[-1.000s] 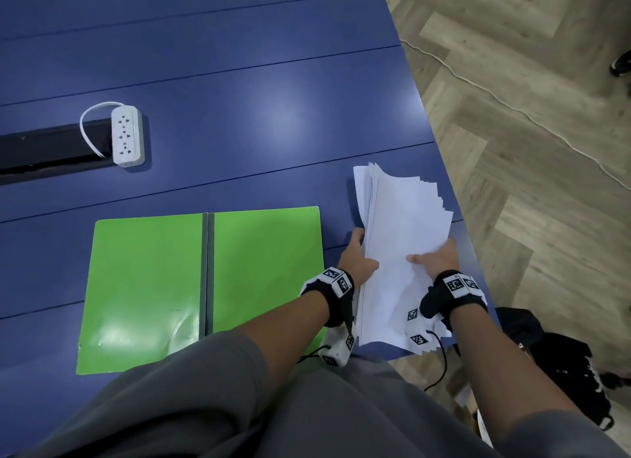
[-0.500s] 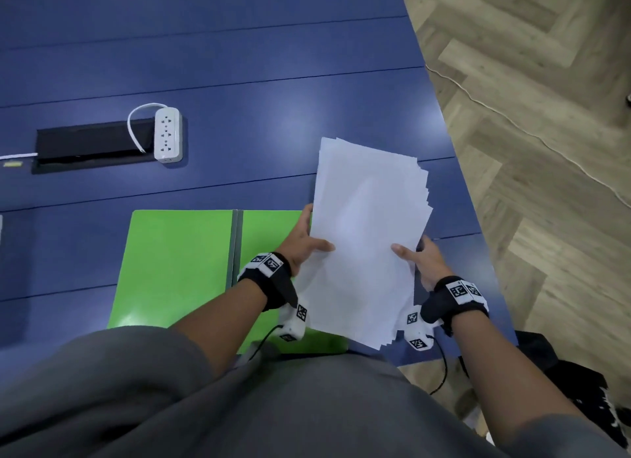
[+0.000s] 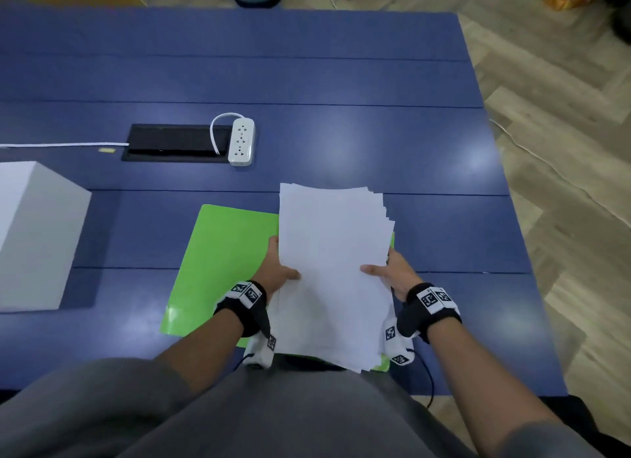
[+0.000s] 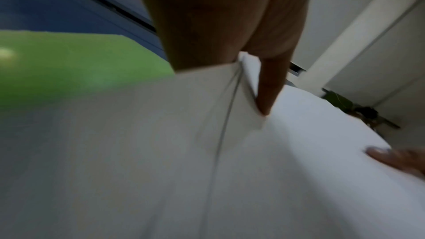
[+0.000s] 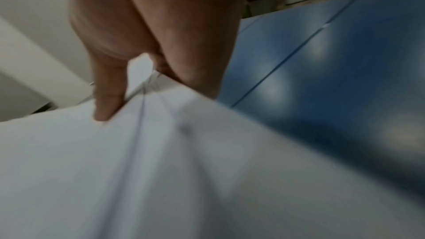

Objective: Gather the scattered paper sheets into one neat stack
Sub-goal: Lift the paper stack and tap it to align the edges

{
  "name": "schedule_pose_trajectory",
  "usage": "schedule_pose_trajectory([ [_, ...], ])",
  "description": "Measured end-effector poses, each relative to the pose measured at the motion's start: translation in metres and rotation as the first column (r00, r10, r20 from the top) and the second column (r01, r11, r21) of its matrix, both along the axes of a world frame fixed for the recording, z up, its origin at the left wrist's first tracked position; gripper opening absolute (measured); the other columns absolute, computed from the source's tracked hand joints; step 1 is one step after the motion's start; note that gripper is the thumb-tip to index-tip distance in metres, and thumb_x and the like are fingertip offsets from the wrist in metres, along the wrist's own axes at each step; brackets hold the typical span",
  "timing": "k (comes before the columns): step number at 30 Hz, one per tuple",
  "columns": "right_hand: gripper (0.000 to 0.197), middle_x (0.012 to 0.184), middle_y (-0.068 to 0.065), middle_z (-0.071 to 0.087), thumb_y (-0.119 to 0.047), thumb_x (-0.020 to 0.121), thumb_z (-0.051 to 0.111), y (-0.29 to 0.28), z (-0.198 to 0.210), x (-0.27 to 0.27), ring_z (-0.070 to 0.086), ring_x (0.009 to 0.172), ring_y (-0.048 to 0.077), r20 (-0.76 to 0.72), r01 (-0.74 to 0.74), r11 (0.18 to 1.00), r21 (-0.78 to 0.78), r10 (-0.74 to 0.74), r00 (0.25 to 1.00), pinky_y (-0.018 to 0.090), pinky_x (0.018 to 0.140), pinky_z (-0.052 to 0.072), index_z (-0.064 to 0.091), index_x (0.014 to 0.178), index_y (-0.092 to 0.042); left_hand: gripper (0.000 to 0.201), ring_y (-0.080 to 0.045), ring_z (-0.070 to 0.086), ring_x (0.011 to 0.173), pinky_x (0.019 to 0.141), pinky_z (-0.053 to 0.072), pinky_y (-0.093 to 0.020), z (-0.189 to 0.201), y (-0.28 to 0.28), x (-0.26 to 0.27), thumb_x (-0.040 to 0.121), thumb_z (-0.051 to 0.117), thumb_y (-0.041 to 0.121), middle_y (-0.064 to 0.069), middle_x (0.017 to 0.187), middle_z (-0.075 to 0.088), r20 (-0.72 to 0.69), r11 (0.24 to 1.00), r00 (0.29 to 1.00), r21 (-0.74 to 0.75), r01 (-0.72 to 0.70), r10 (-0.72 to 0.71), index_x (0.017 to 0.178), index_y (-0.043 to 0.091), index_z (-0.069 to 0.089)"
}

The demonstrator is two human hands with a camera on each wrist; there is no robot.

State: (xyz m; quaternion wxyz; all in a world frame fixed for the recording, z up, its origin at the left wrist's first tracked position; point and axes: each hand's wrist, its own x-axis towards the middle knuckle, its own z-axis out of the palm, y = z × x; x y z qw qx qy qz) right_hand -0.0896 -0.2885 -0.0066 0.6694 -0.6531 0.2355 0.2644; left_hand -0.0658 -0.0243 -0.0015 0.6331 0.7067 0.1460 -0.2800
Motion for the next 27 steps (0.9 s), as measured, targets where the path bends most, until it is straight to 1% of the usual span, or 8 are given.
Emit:
schedule_pose_trajectory([
  [3,0.043,0.098,0.012,0.061,0.002,0.08,0.069,0.035,-0.002,0.014,0.064,0.07,0.031,-0.076,-0.232,0.88,-0.415,0.22,0.973,0.042,0.058,0.057,0.042,0.111,-0.011,0.085,-0.029,0.056,0.084,0.07,0.051,-0.036,-0.01,0.019,-0.004,0.069,0.06,-0.009,-0.013,0.1,0.054,-0.041,0.951,0.992,0.284,0.124,-0.117,0.138,0.015,0.018],
  [6,0.032,0.096,0.017,0.064,0.002,0.078,0.065,0.064,-0.008,0.02,0.059,0.067,0.027,-0.02,-0.208,0.807,-0.552,0.237,0.971,0.044,0.064,0.057,0.049,0.101,-0.011,0.087,-0.034,0.059,0.091,0.073,0.051,-0.036,-0.016,0.039,-0.007,0.078,0.053,-0.007,-0.018,0.109,0.057,-0.027,0.914,0.997,0.396,0.082,-0.078,0.148,0.017,0.007],
  [10,0.04,0.105,0.01,0.065,-0.013,0.078,0.077,0.084,-0.014,0.017,0.063,0.086,0.024,-0.045,-0.127,0.925,-0.359,0.119,0.992,0.033,0.074,0.053,0.057,0.112,-0.004,0.077,-0.031,0.06,0.092,0.079,0.049,-0.035,-0.005,0.054,-0.003,0.076,0.049,-0.011,-0.016,0.118,0.06,0.081,0.94,0.994,0.338,0.044,-0.076,0.142,0.017,0.02],
  [12,0.038,0.111,0.015,0.068,-0.005,0.075,0.078,0.096,-0.012,0.013,0.066,0.092,0.026,-0.026,-0.054,0.954,-0.296,0.048,0.999,0.037,0.082,0.054,0.064,0.109,0.002,0.076,-0.026,0.059,0.093,0.079,0.049,-0.03,0.003,0.06,-0.005,0.075,0.048,-0.014,-0.013,0.122,0.058,0.136,0.956,0.986,0.287,0.057,-0.1,0.14,0.018,0.024],
  [15,0.028,0.105,0.016,0.07,0.003,0.075,0.075,0.113,0.007,0.013,0.066,0.087,0.022,0.128,0.134,0.946,-0.296,-0.1,0.987,0.029,0.075,0.052,0.068,0.101,0.0,0.071,-0.019,0.062,0.079,0.066,0.05,-0.021,0.018,0.07,-0.005,0.075,0.048,-0.016,-0.01,0.112,0.063,0.247,0.973,0.967,0.231,0.007,-0.066,0.13,0.024,0.029],
  [21,0.017,0.086,-0.009,0.068,0.001,0.081,0.071,0.131,0.092,0.03,0.065,0.07,-0.008,0.527,0.416,0.901,-0.121,-0.297,0.796,0.004,0.065,0.047,0.066,0.096,-0.006,0.053,0.014,0.06,0.093,0.08,0.044,-0.004,0.078,0.068,0.005,0.084,0.05,-0.017,0.009,0.111,0.058,0.508,0.958,0.818,-0.058,-0.282,0.272,0.124,0.013,0.035],
  [24,0.016,0.09,-0.006,0.069,0.001,0.08,0.072,0.127,0.117,0.032,0.065,0.076,-0.009,0.641,0.428,0.902,-0.059,-0.294,0.709,0.006,0.073,0.048,0.066,0.094,-0.006,0.057,0.014,0.058,0.099,0.084,0.043,-0.003,0.104,0.069,0.015,0.083,0.057,-0.014,0.013,0.116,0.055,0.574,0.948,0.756,-0.144,-0.284,0.314,0.127,0.016,0.035],
  [27,0.024,0.083,0.002,0.07,0.007,0.076,0.073,0.112,0.121,0.03,0.066,0.073,0.003,0.673,0.356,0.924,-0.138,-0.176,0.718,0.018,0.075,0.052,0.066,0.084,-0.014,0.063,0.003,0.062,0.102,0.088,0.049,-0.013,0.108,0.09,0.026,0.072,0.068,-0.001,0.005,0.116,0.061,0.587,0.974,0.777,-0.141,-0.179,0.228,0.127,0.01,0.04],
])
